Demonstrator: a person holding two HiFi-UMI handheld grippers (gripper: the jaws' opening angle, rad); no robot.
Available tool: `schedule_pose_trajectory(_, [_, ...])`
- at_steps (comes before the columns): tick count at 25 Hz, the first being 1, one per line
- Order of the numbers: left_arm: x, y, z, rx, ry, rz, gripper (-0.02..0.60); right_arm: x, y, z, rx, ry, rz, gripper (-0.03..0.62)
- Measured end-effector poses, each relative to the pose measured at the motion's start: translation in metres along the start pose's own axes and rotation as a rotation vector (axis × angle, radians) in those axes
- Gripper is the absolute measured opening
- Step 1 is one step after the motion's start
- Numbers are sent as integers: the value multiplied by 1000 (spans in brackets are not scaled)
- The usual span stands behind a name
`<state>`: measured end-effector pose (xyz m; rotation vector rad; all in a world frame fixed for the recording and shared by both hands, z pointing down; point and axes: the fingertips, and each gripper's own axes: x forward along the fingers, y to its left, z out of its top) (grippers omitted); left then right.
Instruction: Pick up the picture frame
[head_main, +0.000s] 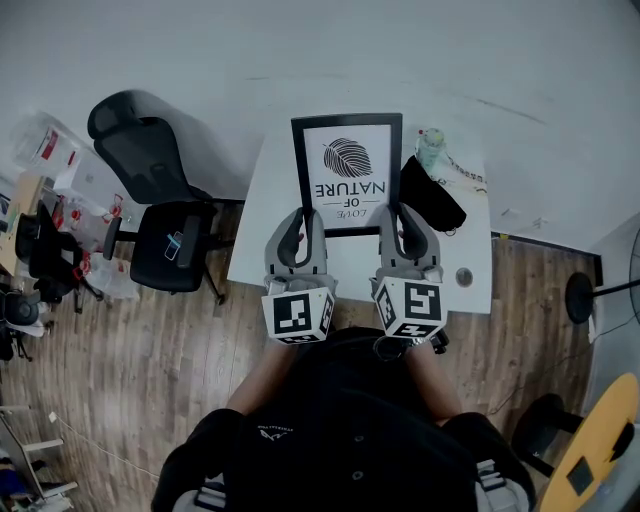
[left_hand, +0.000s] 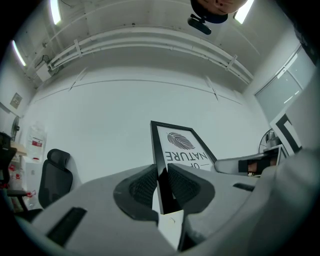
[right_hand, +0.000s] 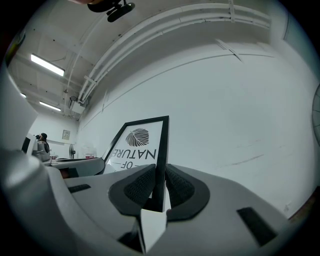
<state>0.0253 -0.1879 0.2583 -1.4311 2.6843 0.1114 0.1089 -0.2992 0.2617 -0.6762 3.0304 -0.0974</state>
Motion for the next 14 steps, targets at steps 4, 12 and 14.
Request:
schedule_pose_trajectory(4, [0,0,-1,2,-2,2,72,1,-1,0,1,0,0,64])
schedule_pose_trajectory(12, [-1,-1,1,7,-5,2,72,-1,0,1,2,-8,6,66])
schedule_pose_trajectory(14, [-3,-1,0,7,-3,3,72,-3,0,1,2,-7,7,66])
